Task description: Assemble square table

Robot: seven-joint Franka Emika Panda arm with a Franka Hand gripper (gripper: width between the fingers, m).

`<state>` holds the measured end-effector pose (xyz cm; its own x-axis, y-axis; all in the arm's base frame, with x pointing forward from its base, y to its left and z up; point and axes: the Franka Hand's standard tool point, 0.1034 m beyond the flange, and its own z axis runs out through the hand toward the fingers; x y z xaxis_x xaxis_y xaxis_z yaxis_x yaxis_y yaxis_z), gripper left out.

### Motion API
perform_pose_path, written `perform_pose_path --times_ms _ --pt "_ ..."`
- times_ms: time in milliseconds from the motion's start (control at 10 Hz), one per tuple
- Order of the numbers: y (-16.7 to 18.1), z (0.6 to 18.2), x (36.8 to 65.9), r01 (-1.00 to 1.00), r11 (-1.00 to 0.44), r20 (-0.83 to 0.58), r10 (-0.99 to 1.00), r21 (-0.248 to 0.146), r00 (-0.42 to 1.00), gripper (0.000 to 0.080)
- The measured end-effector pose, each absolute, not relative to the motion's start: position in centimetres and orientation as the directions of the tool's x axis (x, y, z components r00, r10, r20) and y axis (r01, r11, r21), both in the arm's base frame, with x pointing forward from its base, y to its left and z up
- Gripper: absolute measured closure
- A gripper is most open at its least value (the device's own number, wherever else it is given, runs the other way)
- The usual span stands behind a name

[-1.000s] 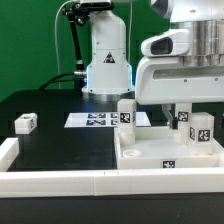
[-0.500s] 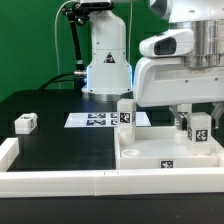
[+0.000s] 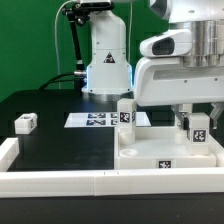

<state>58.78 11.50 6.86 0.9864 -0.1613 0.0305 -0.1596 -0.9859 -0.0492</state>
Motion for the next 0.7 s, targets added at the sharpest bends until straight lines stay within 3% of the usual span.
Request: perform_pose_path --times_ms 200,400,700 --pt "11.78 6.84 58.74 -0.332 -0.941 0.035 -0.335 -0.065 0.942 0.0509" --pt "11.74 6.82 58.72 -0.552 -0.827 0.03 -0.558 -0.11 0.83 0.0509" --pt "11.93 6.82 58.7 -0.762 -0.635 -0.013 -0.767 -0.126 0.641 0.0509"
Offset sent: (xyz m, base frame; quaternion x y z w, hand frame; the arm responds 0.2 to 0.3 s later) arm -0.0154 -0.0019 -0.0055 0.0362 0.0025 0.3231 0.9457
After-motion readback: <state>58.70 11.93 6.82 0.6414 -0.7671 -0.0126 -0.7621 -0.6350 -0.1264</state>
